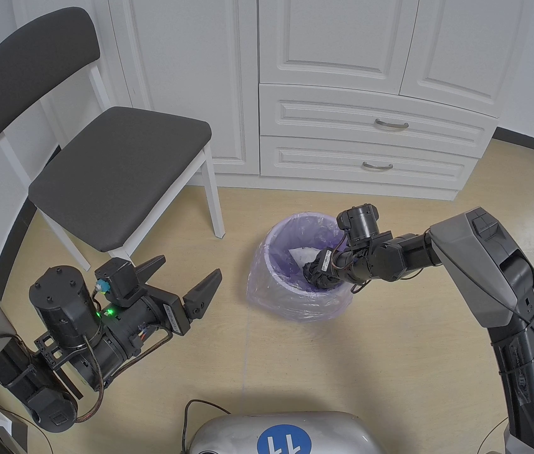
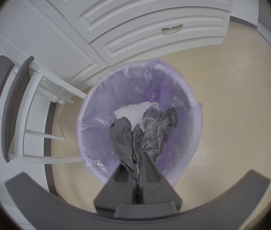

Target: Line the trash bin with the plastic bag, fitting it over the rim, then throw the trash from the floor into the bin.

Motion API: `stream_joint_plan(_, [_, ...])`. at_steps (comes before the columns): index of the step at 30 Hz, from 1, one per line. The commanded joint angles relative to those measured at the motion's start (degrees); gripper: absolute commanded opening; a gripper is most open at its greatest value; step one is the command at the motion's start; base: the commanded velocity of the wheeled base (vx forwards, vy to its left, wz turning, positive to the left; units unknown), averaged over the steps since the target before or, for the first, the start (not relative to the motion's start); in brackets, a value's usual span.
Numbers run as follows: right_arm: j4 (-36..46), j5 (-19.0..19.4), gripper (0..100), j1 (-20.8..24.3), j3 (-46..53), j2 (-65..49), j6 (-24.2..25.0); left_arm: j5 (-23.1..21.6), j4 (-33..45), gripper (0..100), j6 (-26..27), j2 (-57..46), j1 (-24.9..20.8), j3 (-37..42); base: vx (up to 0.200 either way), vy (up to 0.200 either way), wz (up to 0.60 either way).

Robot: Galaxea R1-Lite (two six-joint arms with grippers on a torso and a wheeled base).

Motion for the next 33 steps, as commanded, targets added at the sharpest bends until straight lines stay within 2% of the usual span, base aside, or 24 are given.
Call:
stream_joint_plan(1, [-0.06,-0.08,0,0.06,-1.54,1.51,0.86,0.06,-0.02,100,-0.02,0.13,0.01,0.01,0.000,0.000,0.00])
stream_joint_plan(3, [-0.06,-0.08,0,0.06,-2.07,1.51,1.56,0.06,-0.02,100,-0.02,0.13,0.01,0.01,0.000,0.000,0.00])
stream_joint_plan(4, [-0.06,-0.17,100,0.14,-2.42,1.43,2.36,0.06,-0.02,100,-0.02,0.31,0.01,0.01,0.000,0.000,0.00])
stream_joint_plan(20, [-0.85,-0.35,100,0.14,-3.56,0.28,4.73,0.15,-0.02,100,-0.11,0.48,0.10,-0.17,0.000,0.000,0.00])
stream_joint_plan(27, [-0.15,-2.46,100,0.41,2.94,-9.74,2.80,0.15,-0.02,100,-0.02,0.83,-0.17,-0.08,0.000,0.000,0.00])
stream_joint_plan(28, [-0.68,-4.39,100,0.41,10.24,-16.94,-2.21,0.15,-0.02,100,-0.11,0.74,-0.34,0.01,0.000,0.000,0.00])
stream_joint_plan(29, [-0.94,-5.36,100,0.41,12.87,-19.49,-3.88,0.15,-0.02,100,-0.11,0.66,-0.43,0.01,0.000,0.000,0.00])
stream_joint_plan(31, [-3.49,-8.17,100,0.06,25.35,-30.65,-10.30,1.11,-0.02,100,-0.19,-0.13,-0.34,-0.26,0.000,0.000,0.00])
stream_joint_plan(32, [-4.54,-8.17,100,-0.12,27.81,-32.50,-11.44,1.46,-0.02,100,-0.19,-0.31,-0.25,-0.26,0.000,0.000,0.00])
stream_joint_plan(33, [-9.20,-7.64,100,-0.65,36.08,-39.44,-16.28,3.05,-0.02,100,-0.28,-1.54,0.10,-0.08,0.000,0.000,0.00])
